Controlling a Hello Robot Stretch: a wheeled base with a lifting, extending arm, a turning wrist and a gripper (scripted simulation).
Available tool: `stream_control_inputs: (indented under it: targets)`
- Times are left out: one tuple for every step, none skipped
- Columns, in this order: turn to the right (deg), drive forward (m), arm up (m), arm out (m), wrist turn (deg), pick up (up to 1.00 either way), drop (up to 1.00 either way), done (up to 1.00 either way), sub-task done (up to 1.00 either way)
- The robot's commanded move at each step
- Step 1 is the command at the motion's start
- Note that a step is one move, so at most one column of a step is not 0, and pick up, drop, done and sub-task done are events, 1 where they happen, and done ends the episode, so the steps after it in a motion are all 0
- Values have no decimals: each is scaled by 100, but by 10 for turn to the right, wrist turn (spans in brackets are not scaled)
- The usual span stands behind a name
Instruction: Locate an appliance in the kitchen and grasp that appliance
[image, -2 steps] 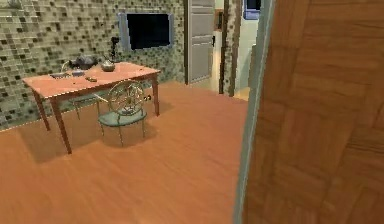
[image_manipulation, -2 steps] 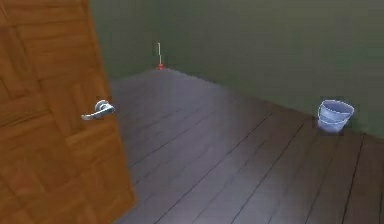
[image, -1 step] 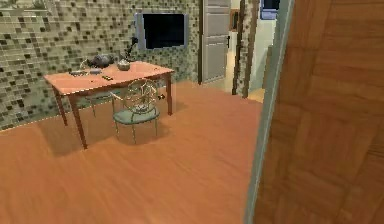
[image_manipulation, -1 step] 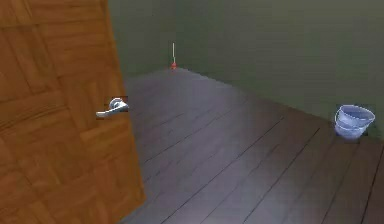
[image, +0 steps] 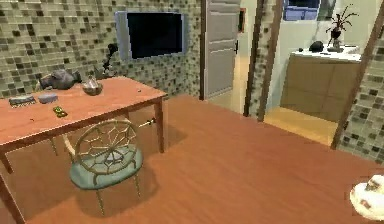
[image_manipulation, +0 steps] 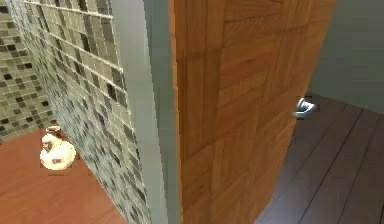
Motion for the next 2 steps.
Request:
stream_control_inputs:
  targets:
    - [60,0,0,0,0,0,0,0,0]
    - [0,10,0,0,0,0,0,0,0]
